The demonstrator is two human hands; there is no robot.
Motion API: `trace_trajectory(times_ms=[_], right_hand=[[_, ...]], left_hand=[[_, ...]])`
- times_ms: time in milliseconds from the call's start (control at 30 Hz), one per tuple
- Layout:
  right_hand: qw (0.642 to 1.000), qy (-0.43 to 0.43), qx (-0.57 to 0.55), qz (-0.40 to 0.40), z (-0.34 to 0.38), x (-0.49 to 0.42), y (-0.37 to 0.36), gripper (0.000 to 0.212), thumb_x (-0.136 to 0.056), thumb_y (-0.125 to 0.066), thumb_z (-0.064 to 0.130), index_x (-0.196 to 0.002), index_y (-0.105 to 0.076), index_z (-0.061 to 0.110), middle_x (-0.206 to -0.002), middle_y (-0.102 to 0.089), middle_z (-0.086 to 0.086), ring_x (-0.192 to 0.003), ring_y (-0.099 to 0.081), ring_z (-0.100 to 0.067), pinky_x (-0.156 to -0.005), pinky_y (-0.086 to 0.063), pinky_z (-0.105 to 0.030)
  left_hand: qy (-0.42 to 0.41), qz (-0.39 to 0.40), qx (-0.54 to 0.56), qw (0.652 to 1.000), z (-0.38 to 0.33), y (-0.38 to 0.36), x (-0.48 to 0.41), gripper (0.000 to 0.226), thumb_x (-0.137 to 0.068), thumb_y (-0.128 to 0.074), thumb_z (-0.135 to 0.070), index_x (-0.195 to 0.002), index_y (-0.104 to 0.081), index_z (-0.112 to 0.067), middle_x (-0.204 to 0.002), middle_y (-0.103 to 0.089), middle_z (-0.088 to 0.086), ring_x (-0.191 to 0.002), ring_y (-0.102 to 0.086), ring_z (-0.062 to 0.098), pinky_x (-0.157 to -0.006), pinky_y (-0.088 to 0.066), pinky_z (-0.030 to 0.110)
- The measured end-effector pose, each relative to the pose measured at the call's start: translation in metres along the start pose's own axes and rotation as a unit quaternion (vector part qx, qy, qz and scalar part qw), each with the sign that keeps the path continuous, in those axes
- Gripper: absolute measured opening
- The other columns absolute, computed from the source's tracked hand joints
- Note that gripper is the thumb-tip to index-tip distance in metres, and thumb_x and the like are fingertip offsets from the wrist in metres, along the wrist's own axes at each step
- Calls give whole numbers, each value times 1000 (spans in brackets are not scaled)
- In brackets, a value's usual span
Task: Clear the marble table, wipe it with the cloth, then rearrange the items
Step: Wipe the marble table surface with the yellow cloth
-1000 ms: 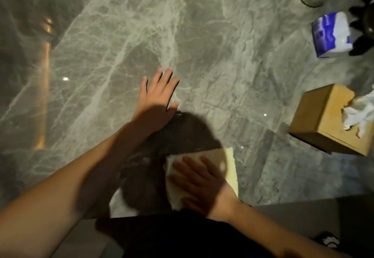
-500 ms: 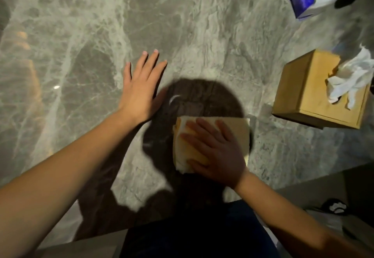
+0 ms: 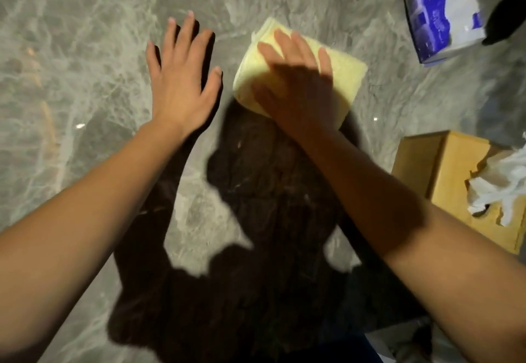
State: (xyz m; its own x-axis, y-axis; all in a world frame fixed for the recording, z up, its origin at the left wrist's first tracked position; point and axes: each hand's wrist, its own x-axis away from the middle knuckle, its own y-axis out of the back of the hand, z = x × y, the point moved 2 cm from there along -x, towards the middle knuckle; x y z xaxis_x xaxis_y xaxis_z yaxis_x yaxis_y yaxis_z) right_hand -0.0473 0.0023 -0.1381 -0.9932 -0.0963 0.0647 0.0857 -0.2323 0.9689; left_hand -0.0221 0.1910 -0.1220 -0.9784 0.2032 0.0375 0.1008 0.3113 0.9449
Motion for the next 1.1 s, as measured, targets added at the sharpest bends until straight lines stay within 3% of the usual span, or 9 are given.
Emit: trace_trajectory(times_ms=[233, 433, 533, 600, 733, 800, 1100], right_hand=[[1000, 20, -8, -19, -21, -126, 17, 62, -89, -34, 53, -148, -32, 33, -159, -24, 4, -148, -16, -17, -119, -5, -45], [992, 112, -25, -46, -36, -202, 38, 61, -88, -35, 55, -143, -43, 29, -147, -47, 2, -136, -38, -21, -111, -24, -33], [991, 128, -10, -46, -43, -223, 38, 62, -89, -33, 57, -137, -46, 21, -138, -53, -7, -127, -45, -30, -101, -32, -37], [991, 126, 14, -34, -43, -230, 37, 65, -89, -28, 59, -138, -43, 19, -140, -49, -8, -129, -42, -31, -102, -31, -40], [989, 135, 66, -2, -41, -226, 34, 69, -92, -25, 58, -152, -21, 25, -159, -24, -2, -146, -21, -24, -117, -16, -46], [991, 115, 63, 11, -41, -216, 32, 69, -92, -26, 56, -152, -19, 24, -161, -17, -2, -149, -13, -22, -119, -10, -48], [997, 65, 27, 29, -12, -74, 23, 68, -91, -39, 51, -151, -25, 22, -160, -22, -4, -149, -13, -23, -118, -8, -48]], left_hand=[[-8, 6, -26, 1000, 14, -3, -66, 57, -93, -34, -41, -146, -28, -20, -159, -17, 6, -147, -10, 29, -115, -6, 55], [-3, 0, -81, 997, 14, -13, -79, 56, -93, -31, -42, -145, -25, -22, -159, -17, 4, -147, -13, 29, -115, -9, 54], [-8, -8, -74, 997, 16, -13, -79, 56, -91, -34, -44, -143, -28, -23, -157, -21, 4, -146, -15, 29, -115, -12, 54], [-14, -8, -67, 998, 16, -12, -79, 57, -91, -35, -44, -143, -28, -23, -157, -22, 3, -146, -15, 29, -115, -11, 54], [-9, -5, -35, 999, 15, -10, -78, 55, -93, -35, -43, -144, -29, -24, -158, -20, 2, -147, -12, 26, -116, -7, 52], [-6, -12, -21, 1000, 15, -10, -78, 52, -95, -30, -44, -143, -31, -24, -158, -21, 1, -147, -12, 25, -116, -6, 52], [-6, 6, 40, 999, 17, -4, -80, 59, -94, -26, -53, -145, -33, -24, -159, -18, 2, -148, -8, 24, -118, -2, 50]])
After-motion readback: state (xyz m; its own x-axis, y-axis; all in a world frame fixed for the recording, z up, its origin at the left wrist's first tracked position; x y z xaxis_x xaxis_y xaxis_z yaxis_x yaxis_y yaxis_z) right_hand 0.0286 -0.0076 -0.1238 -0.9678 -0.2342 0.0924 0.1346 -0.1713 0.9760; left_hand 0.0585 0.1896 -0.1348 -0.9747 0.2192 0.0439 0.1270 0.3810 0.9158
